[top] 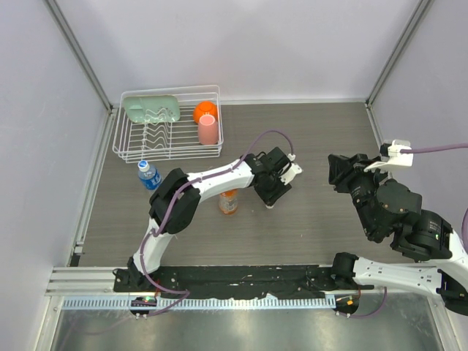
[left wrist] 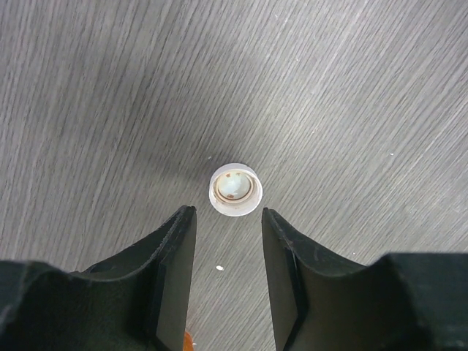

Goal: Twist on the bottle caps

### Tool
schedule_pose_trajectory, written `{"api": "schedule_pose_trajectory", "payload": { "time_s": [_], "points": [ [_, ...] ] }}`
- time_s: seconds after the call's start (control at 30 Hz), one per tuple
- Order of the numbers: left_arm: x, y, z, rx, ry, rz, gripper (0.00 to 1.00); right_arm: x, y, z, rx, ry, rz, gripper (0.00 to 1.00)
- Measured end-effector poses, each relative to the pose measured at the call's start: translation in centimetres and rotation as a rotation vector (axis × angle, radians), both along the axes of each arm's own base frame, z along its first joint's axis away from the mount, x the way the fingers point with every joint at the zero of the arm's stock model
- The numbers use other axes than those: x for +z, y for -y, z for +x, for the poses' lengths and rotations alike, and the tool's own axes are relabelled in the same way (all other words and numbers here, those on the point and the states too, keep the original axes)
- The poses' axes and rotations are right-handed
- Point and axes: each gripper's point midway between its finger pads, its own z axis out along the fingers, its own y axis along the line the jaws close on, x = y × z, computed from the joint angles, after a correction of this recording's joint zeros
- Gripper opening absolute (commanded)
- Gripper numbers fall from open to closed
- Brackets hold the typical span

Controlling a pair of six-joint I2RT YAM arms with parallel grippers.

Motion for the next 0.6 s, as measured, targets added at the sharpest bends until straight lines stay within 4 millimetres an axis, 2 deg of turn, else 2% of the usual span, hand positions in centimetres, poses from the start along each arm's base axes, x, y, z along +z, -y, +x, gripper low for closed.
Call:
{"api": "schedule_pose_trajectory", "payload": {
  "time_s": [0.27,0.5,0.6],
  "points": [
    [-0.4,-0.1,0.1,-0.013,0.007,0.005,0.42,0.0,0.1,-0.1,0.000,-0.001,0.005,0.35],
    [-2.4,-0.6,-0.1,-0.012,-0.006,0.035,0.41,-0.3,0.3,-0.2,0.000,-0.008,0.005,0.35],
    [-2.5,-0.3,0.2,-0.012,0.000,0.027,0.41,-0.3,0.4,-0.3,0.001,-0.010,0.008,0.35]
  ]
}}
